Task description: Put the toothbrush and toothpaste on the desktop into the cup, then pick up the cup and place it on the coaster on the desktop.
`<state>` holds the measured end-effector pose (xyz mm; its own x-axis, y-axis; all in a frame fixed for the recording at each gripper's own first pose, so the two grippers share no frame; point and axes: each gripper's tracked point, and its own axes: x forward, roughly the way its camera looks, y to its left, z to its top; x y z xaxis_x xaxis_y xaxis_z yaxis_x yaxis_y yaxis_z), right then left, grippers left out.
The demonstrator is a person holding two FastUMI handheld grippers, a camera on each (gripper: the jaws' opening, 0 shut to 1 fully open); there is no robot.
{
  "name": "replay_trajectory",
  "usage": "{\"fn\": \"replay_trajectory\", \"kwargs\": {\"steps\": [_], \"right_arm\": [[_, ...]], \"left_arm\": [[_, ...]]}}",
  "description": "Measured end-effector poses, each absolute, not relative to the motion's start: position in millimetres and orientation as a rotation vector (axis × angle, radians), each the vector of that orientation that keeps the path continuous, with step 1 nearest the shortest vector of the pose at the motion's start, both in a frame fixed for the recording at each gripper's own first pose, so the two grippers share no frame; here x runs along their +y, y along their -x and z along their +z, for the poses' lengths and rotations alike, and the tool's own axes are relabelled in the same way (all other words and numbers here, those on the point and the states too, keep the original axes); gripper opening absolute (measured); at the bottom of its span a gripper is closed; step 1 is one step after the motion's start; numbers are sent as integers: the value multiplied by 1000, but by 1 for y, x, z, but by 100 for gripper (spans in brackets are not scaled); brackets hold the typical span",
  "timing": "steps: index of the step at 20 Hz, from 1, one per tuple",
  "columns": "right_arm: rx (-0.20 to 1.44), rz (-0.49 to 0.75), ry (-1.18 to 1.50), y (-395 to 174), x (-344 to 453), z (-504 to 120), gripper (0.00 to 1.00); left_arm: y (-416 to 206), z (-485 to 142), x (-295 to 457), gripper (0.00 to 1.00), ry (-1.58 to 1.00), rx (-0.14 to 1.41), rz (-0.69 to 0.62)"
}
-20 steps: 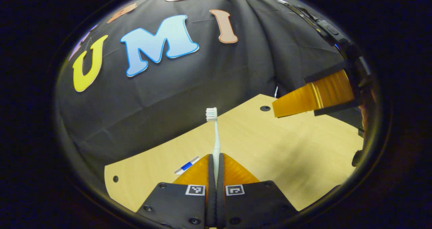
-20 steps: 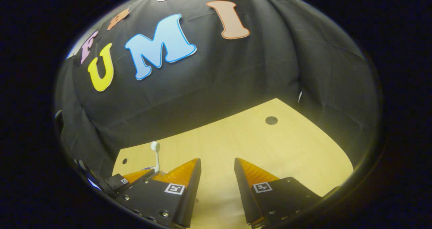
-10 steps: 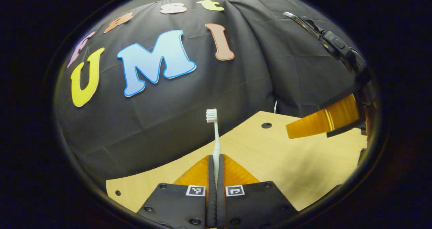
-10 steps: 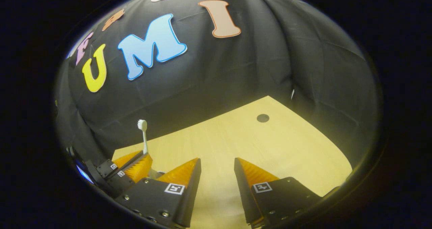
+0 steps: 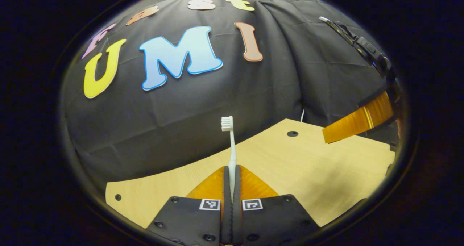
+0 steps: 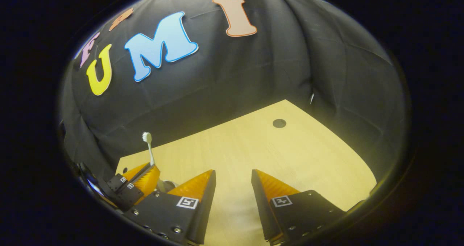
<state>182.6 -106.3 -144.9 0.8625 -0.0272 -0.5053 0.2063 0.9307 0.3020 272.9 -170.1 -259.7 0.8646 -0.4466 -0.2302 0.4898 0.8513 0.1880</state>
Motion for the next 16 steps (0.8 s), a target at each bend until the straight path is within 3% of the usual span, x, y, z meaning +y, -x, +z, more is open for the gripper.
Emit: {"fn": "replay_trajectory", "kwargs": {"steps": [7, 12, 16], "right_arm": [[525, -118, -357, -185, -105, -147, 58], [522, -112, -359, -186, -103, -145, 58], [523, -98, -360, -187, -99, -145, 58]], "left_arm": [[-268, -261, -167, 14, -218, 178, -480], [-261, -257, -158, 12, -197, 179, -444], [-254, -255, -152, 42, -191, 178, -419]]}}
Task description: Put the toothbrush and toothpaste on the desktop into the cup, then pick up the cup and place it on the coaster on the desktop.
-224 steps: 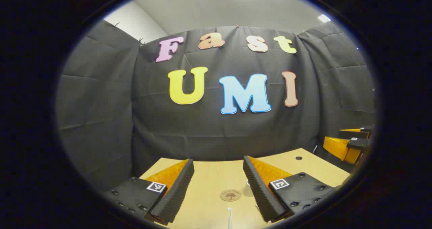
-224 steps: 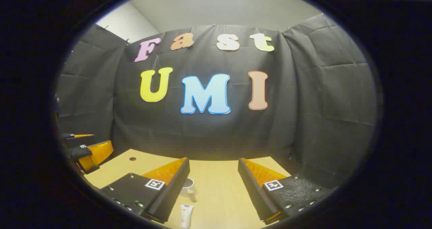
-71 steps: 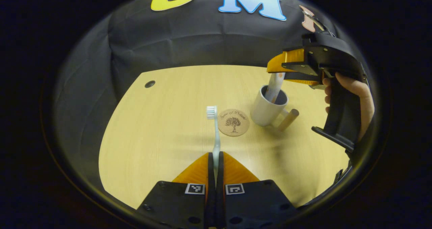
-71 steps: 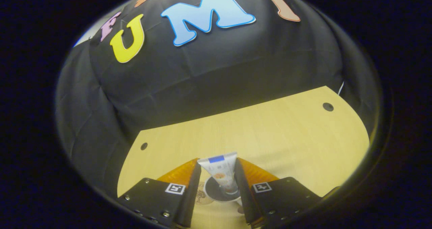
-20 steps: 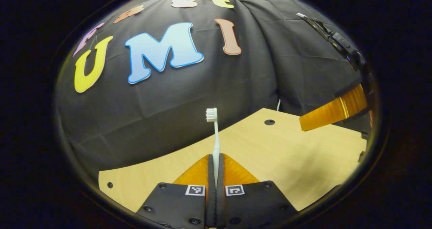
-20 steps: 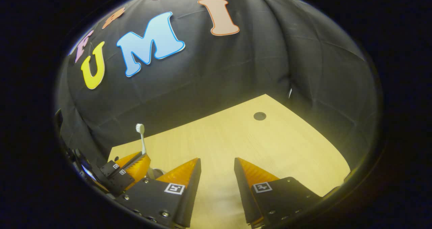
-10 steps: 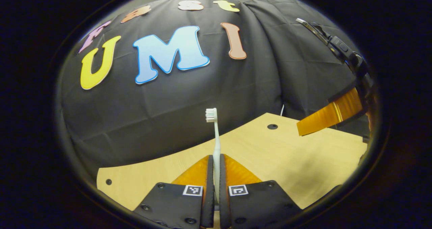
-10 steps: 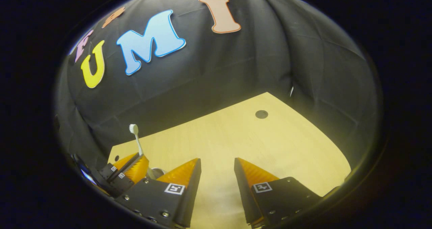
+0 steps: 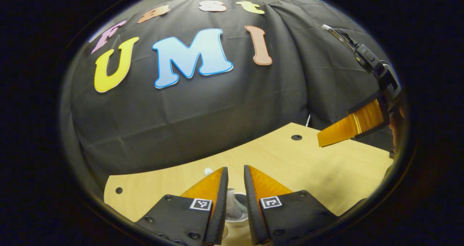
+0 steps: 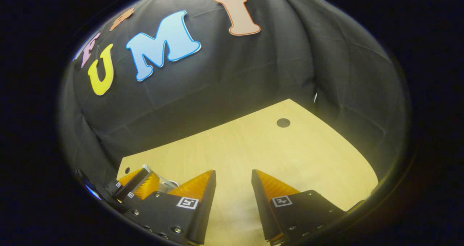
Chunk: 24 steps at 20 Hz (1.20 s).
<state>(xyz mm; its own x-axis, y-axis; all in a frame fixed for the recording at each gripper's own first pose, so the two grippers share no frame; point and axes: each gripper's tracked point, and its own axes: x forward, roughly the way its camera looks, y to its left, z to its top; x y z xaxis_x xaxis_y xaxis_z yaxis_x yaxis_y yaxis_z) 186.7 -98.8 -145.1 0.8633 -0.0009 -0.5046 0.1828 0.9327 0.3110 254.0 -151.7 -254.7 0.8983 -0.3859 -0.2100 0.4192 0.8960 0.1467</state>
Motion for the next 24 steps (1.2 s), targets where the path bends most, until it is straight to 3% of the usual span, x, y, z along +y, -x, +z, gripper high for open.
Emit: {"fn": "replay_trajectory", "kwargs": {"steps": [2, 3, 4, 5, 9, 10, 13, 14, 15, 16, 18, 21, 22, 23, 24], "right_arm": [[523, -88, -357, -186, -95, -145, 58], [523, -82, -354, -186, -93, -145, 58], [524, -74, -352, -186, -90, -145, 58], [525, -66, -349, -185, -86, -145, 58], [529, -21, -330, -182, -71, -145, 58], [532, -8, -322, -181, -67, -145, 58], [541, 37, -295, -177, -53, -147, 58], [544, 52, -286, -176, -48, -148, 58], [547, 71, -278, -175, -42, -149, 58], [552, 90, -272, -174, -36, -149, 58], [561, 125, -254, -172, -26, -151, 63], [571, 179, -206, -168, -12, -155, 67], [572, 195, -181, -167, -9, -156, 67], [573, 221, -163, -165, -1, -155, 67], [573, 236, -136, -164, 2, -156, 78]], "left_arm": [[-250, -253, -148, 34, -184, 179, -409], [-248, -252, -147, 34, -182, 179, -403], [-246, -250, -144, 43, -179, 176, -398], [-244, -247, -142, 35, -178, 172, -391], [-233, -232, -130, 35, -161, 147, -367], [-230, -231, -127, 43, -160, 146, -358], [-221, -227, -119, 42, -149, 147, -341], [-219, -225, -115, 52, -144, 146, -331], [-214, -223, -112, 53, -137, 148, -330], [-211, -222, -108, 68, -134, 148, -319], [-204, -219, -100, 65, -122, 152, -305], [-193, -213, -82, 81, -97, 151, -266], [-188, -211, -77, 94, -89, 151, -252], [-186, -209, -70, 93, -82, 151, -236], [-183, -208, -64, 93, -75, 152, -222]]}}
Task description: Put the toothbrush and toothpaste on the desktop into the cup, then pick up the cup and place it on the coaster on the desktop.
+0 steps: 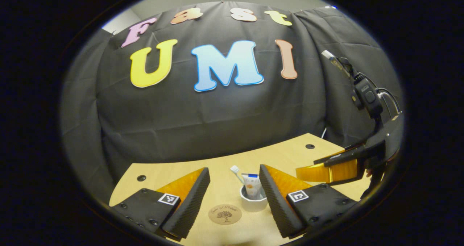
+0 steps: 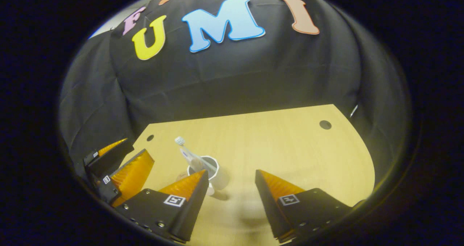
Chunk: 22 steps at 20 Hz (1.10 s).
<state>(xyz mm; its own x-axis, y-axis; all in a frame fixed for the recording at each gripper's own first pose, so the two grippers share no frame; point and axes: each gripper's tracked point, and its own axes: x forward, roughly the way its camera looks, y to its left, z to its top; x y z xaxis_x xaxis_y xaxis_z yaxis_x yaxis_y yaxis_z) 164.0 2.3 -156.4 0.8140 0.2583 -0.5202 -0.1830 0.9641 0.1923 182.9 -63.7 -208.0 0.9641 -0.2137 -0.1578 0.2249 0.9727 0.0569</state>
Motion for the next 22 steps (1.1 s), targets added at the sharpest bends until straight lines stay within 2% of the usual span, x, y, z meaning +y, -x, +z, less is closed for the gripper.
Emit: {"fn": "replay_trajectory", "kwargs": {"steps": [3, 5, 6, 7, 8, 11, 18, 21, 22], "right_arm": [[583, 289, -50, -161, 17, -160, 84], [588, 322, 2, -159, 25, -164, 85], [594, 338, 24, -158, 30, -166, 85], [608, 361, 44, -156, 37, -171, 85], [621, 386, 63, -155, 42, -176, 85], [654, 427, 126, -156, 51, -192, 85], [739, 477, 199, -165, 66, -230, 85], [778, 475, 221, -169, 69, -239, 84], [789, 476, 223, -171, 70, -240, 77]], "left_arm": [[-177, -210, -47, 94, -52, 166, -184], [-174, -207, -37, 90, -43, 173, -155], [-171, -206, -32, 93, -38, 176, -142], [-169, -209, -24, 90, -31, 180, -132], [-166, -211, -18, 93, -20, 182, -125], [-158, -212, 2, 93, -9, 196, -84], [-139, -221, 52, 93, -11, 223, 18], [-138, -225, 69, 93, -12, 234, 50], [-136, -225, 74, 93, -13, 236, 57]]}}
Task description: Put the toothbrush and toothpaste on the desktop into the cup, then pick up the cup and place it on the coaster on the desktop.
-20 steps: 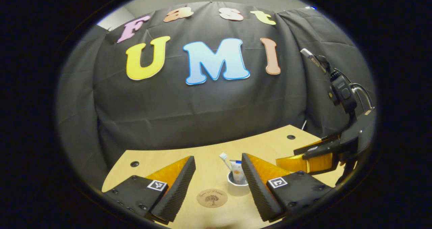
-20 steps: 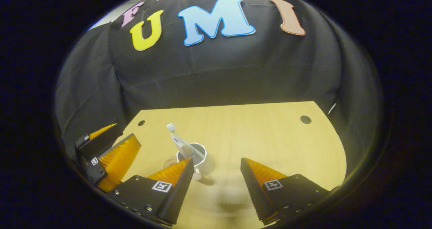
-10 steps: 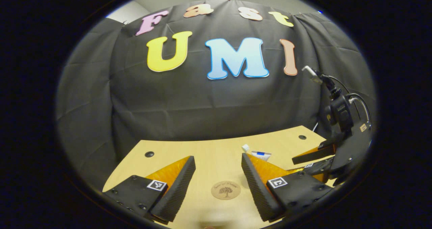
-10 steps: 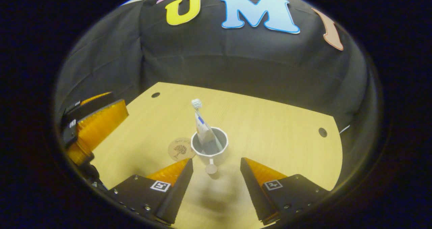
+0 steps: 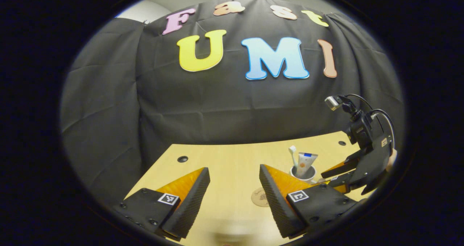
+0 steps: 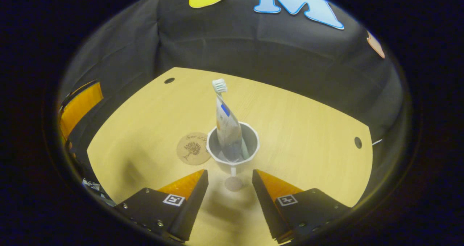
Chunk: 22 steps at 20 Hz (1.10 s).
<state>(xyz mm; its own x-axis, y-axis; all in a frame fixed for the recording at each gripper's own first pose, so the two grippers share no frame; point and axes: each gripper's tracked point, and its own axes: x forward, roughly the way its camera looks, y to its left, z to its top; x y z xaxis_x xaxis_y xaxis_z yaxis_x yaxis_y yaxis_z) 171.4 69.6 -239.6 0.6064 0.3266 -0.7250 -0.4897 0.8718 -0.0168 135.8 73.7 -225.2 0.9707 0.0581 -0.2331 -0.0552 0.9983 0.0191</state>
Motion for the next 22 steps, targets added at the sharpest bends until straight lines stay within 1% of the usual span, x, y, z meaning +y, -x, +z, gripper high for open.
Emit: {"fn": "replay_trajectory", "kwargs": {"steps": [3, 5, 6, 8, 9, 15, 16, 17, 19, 20, 21, 22], "right_arm": [[827, 474, 217, -179, 76, -252, 78], [854, 474, 206, -179, 75, -255, 68], [867, 473, 204, -180, 76, -257, 70], [882, 463, 204, -182, 74, -261, 67], [892, 467, 194, -182, 76, -260, 59], [952, 486, 155, -181, 83, -269, 59], [949, 468, 164, -177, 74, -254, 50], [960, 476, 152, -184, 80, -271, 41], [963, 463, 155, -185, 78, -273, 37], [968, 464, 156, -184, 77, -271, 28], [965, 457, 165, -186, 76, -271, 28], [967, 454, 169, -186, 76, -273, 23]], "left_arm": [[-136, -227, 82, 93, -16, 241, 75], [-139, -230, 84, 93, -17, 245, 84], [-139, -231, 85, 93, -18, 246, 87], [-138, -233, 87, 93, -17, 247, 93], [-139, -232, 89, 93, -17, 248, 94], [-147, -236, 89, 94, -9, 255, 89], [-146, -238, 89, 93, -9, 258, 89], [-148, -239, 89, 93, -8, 259, 90], [-149, -241, 89, 93, -6, 263, 89], [-149, -242, 89, 93, -3, 265, 89], [-150, -243, 90, 93, 0, 267, 88], [-150, -245, 91, 93, 2, 270, 89]]}}
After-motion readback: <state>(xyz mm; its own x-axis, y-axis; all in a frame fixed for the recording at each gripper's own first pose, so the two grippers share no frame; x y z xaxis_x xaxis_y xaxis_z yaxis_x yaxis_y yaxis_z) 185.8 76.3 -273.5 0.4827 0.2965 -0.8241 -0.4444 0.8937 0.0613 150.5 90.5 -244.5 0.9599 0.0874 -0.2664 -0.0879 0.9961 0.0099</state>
